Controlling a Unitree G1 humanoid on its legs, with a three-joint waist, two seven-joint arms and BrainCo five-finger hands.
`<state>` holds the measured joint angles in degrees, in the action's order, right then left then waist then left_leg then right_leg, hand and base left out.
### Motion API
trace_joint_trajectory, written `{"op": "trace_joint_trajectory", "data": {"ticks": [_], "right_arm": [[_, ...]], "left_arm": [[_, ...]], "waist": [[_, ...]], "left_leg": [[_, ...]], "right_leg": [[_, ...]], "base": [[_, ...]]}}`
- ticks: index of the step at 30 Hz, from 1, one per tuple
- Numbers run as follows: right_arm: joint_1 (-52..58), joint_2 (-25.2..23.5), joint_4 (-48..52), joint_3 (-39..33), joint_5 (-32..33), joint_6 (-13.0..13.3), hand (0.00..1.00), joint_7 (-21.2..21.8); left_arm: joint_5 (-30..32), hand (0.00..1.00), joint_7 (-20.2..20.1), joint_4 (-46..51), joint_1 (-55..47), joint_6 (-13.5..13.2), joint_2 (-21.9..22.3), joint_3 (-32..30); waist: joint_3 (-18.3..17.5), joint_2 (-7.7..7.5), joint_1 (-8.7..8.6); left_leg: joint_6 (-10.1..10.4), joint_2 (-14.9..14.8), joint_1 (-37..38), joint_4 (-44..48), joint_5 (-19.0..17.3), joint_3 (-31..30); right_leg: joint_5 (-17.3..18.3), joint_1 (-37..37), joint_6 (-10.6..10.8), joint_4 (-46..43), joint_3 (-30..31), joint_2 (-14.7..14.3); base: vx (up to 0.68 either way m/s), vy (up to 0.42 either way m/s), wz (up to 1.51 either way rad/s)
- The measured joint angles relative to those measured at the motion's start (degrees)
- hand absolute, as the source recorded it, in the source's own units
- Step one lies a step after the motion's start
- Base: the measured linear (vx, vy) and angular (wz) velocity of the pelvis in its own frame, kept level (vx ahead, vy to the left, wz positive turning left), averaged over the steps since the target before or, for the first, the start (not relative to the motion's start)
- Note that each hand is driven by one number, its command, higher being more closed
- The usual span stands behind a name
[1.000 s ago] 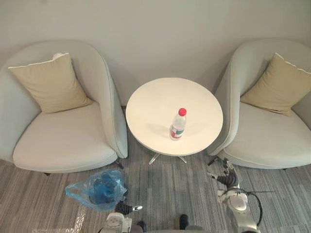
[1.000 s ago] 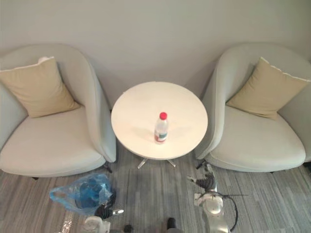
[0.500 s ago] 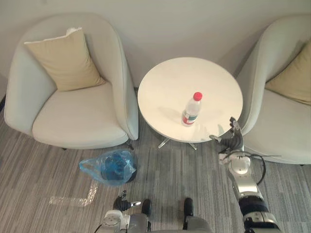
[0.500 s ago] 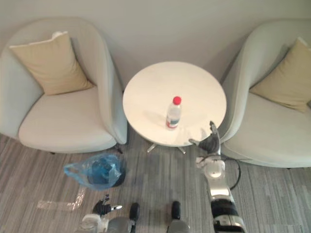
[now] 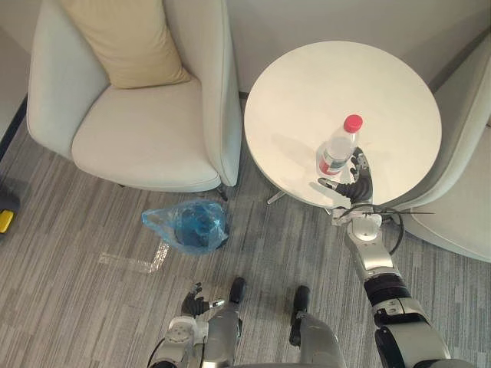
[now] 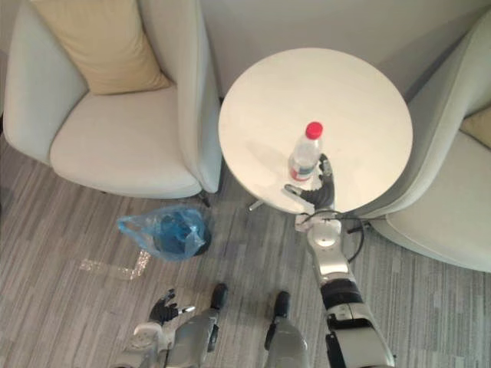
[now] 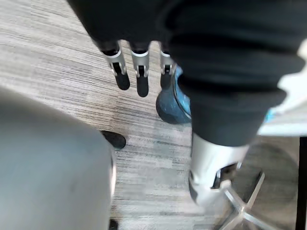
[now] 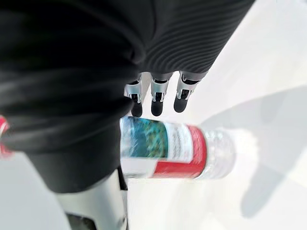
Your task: Gather rubbish on tea table into small bin, then transfer packed bag to large trash can.
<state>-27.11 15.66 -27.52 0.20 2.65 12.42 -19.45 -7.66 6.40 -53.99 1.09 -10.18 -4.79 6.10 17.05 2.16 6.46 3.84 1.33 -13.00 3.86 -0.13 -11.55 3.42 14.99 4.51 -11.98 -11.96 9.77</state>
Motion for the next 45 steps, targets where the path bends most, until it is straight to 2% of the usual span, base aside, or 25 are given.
{"op": "trace_joint_trajectory", "data": {"ticks": [8,11,16,21,22,26,30,37,42,45], "right_arm": [[-2.25,-1.29,4.68,-3.23,1.95,0.18,0.0,-3.85],[-4.06,-2.05,4.7,-4.96,1.96,0.16,0.0,-5.79],[-6.59,-2.01,4.67,-6.34,1.94,0.16,0.0,-7.7],[-12.16,-0.72,0.55,-7.04,2.4,0.04,0.0,-7.67],[-12.85,-0.58,-0.32,-7.02,2.41,0.04,1.0,-7.67],[-17.15,0.86,-5.4,-7.03,4.35,0.04,1.0,-7.63],[-20.72,2.93,-9.79,-6.65,6.81,0.2,1.0,-5.8],[-21.74,2.85,-12.42,-3.85,9.81,0.09,1.0,-3.21],[-18.7,2.3,-8.96,-3.15,9.85,0.07,1.0,-2.95],[-11.73,1.13,0.41,-1.76,8.93,0.12,1.0,-3.0]], "left_arm": [[-1.65,0.0,0.04,2.27,-0.09,-0.73,0.52,-0.1],[-1.7,0.0,0.08,3.62,0.03,-0.8,0.98,-0.19],[-3.05,0.0,0.19,4.3,0.04,-1.01,1.72,-0.22],[-3.92,0.0,0.72,5.01,0.04,-1.59,2.34,-0.14],[-3.96,0.0,0.76,5.01,0.04,-1.61,2.34,-0.09],[-5.46,0.0,0.93,5.02,0.08,-1.94,2.53,0.0],[-6.09,0.0,0.91,5.09,0.17,-2.1,2.82,0.01],[-7.13,0.0,0.96,5.06,0.24,-2.42,2.97,0.03],[-7.27,0.0,1.06,5.0,0.43,-2.39,3.16,0.02],[-7.14,0.0,1.05,5.0,0.49,-2.31,3.35,0.04]], "waist": [[0.38,-0.39,0.63],[0.8,-1.08,0.75],[0.81,-1.1,1.05],[0.82,-1.1,1.27],[0.82,-1.1,1.27],[0.82,-1.1,1.28],[0.82,-1.08,1.43],[0.82,-1.06,1.56],[0.82,-1.06,1.75],[0.83,-1.09,1.89]], "left_leg": [[0.01,0.48,-1.97,0.03,0.42,-0.47],[0.04,0.36,-3.05,0.05,0.43,-0.41],[0.04,0.29,-3.29,-0.06,0.43,-0.23],[0.13,0.26,-4.43,-0.05,0.49,-0.21],[0.13,0.26,-4.43,-0.05,0.49,-0.21],[0.26,0.23,-4.69,-0.05,0.59,-0.32],[0.9,0.05,-4.89,-1.0,1.66,-0.7],[1.03,-0.27,-4.94,-1.11,1.98,-0.81],[1.04,-0.54,-4.48,-1.32,2.38,-0.79],[1.04,-0.89,-2.84,-1.85,2.38,-0.14]], "right_leg": [[1.29,2.38,0.19,-2.41,-1.23,1.14],[1.53,3.62,-0.04,-2.87,-1.33,1.2],[1.72,3.95,-0.01,-2.82,-1.45,1.3],[1.68,5.02,-0.01,-2.77,-1.41,1.33],[1.68,5.02,-0.01,-2.74,-1.42,1.32],[1.61,5.02,-0.07,-2.38,-1.62,1.3],[0.98,4.98,-0.27,-1.45,-2.11,1.16],[-0.15,4.66,-0.58,-0.27,-2.25,0.77],[-0.45,4.18,-0.85,-0.2,-2.39,0.49],[-0.45,3.12,-0.86,-0.2,-1.79,0.12]], "base": [[0.0,0.004,0.09],[0.0,-0.003,0.01],[0.02,-0.006,0.01],[0.0,0.0,0.0],[0.0,0.0,0.0],[0.0,0.0,0.0],[-0.01,-0.011,0.03],[-0.03,-0.01,-0.01],[-0.04,-0.013,0.01],[-0.02,-0.02,-0.12]]}}
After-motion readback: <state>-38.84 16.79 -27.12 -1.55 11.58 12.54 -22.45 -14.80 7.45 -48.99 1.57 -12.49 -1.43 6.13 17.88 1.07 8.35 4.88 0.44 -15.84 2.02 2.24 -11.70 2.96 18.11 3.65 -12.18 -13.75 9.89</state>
